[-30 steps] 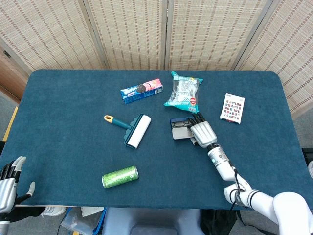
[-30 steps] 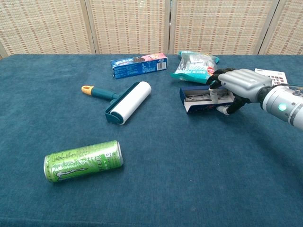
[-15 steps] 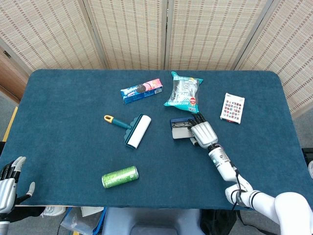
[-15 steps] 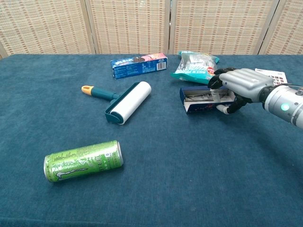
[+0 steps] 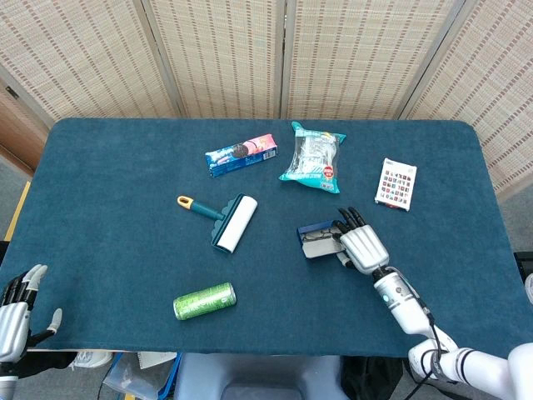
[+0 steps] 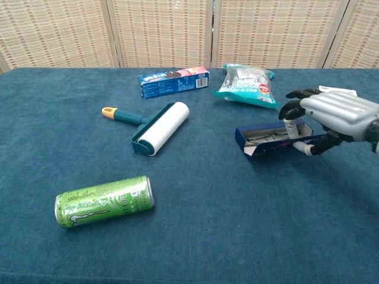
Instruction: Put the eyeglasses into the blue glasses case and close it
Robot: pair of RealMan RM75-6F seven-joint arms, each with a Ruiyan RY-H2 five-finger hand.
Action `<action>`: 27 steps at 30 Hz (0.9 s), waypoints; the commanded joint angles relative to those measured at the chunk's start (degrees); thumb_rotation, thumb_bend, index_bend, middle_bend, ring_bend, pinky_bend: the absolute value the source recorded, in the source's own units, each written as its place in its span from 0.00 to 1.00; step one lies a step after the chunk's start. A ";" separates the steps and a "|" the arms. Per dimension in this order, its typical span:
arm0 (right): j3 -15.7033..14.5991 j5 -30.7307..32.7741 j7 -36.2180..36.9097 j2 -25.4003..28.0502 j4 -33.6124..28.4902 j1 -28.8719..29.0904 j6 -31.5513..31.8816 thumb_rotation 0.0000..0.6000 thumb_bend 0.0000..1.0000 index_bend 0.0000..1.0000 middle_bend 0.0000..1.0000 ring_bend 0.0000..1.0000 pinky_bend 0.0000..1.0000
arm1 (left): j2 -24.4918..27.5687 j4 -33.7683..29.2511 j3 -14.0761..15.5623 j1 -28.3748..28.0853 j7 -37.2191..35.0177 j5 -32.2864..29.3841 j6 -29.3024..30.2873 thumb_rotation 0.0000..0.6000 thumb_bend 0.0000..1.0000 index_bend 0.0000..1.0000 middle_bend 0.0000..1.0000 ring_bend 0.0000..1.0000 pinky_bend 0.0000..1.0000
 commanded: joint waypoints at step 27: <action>3.25 4.14 -5.62 3.13 -5.38 0.00 -4.12 1.00 0.45 0.58 0.23 0.00 0.00 | 1.00 -0.17 0.64 0.82 -1.40 -0.19 0.28 1.00 0.40 0.00 0.00 0.00 0.00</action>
